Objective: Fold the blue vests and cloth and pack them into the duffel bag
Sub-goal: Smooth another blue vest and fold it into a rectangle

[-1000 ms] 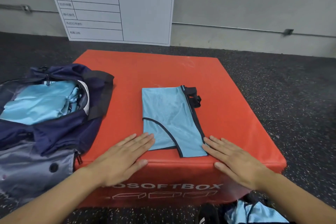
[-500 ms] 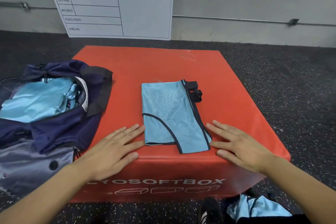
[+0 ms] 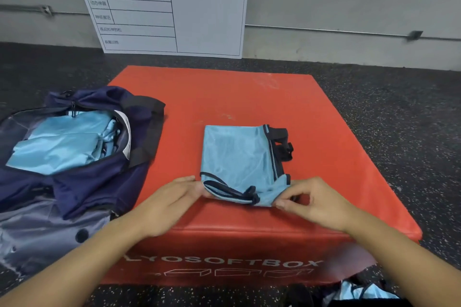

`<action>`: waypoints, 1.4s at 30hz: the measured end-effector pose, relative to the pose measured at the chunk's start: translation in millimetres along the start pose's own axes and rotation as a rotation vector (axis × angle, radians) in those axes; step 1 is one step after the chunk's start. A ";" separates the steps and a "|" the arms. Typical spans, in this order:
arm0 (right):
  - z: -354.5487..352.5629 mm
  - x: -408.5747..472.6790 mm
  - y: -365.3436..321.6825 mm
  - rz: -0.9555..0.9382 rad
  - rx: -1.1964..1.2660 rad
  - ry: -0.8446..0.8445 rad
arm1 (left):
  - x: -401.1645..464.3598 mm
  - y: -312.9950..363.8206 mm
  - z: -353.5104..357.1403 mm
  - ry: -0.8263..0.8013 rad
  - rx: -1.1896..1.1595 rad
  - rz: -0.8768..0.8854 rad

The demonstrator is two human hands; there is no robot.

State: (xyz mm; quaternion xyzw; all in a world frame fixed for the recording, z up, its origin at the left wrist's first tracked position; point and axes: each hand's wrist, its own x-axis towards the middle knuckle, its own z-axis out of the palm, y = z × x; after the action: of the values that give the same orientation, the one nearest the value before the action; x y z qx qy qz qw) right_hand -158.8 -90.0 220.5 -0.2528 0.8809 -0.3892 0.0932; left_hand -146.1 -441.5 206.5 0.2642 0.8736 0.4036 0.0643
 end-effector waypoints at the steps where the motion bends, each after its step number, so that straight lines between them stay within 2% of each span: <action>1: -4.5 5.6 -5.8 0.039 0.076 -0.014 | 2.5 2.1 -4.7 0.029 -0.115 -0.039; 5: -21.3 29.6 -17.0 0.059 0.277 0.053 | 17.8 8.4 -19.2 0.156 -0.399 -0.205; 8: -19.9 54.4 -14.1 0.139 0.339 0.184 | 35.8 -0.3 -18.4 0.242 -0.394 -0.299; 11: -8.5 77.1 3.6 0.231 0.404 0.290 | 52.1 -13.5 -11.0 0.231 -0.408 -0.343; 15: 5.4 90.1 20.2 0.299 0.340 0.327 | 66.5 -22.6 -4.1 0.204 -0.351 -0.345; 19: -1.9 91.4 15.4 0.346 0.319 0.285 | 68.4 -27.1 -8.0 0.161 -0.324 -0.318; 23: -4.0 82.8 6.9 0.384 0.236 0.212 | 67.1 -25.2 -10.7 0.203 -0.312 -0.297; 28: 21.5 77.8 7.4 0.335 0.078 0.299 | 68.1 -21.5 -4.7 0.225 -0.224 -0.361; 33: 19.7 77.1 -0.8 0.362 0.028 0.235 | 53.9 -15.2 1.4 0.243 -0.131 -0.384; 39: 15.9 65.1 -10.4 0.431 -0.074 0.071 | 34.3 -12.0 11.5 0.281 -0.173 -0.413; 42: 15.8 64.0 -18.8 0.419 -0.184 0.074 | 31.7 -10.5 11.5 0.283 -0.201 -0.419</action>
State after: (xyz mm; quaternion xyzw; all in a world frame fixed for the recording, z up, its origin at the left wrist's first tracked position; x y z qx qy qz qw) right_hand -200.8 -144.0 225.6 -0.0576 0.9487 -0.2884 0.1160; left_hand -173.7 -423.1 194.3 0.0110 0.8650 0.4992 0.0498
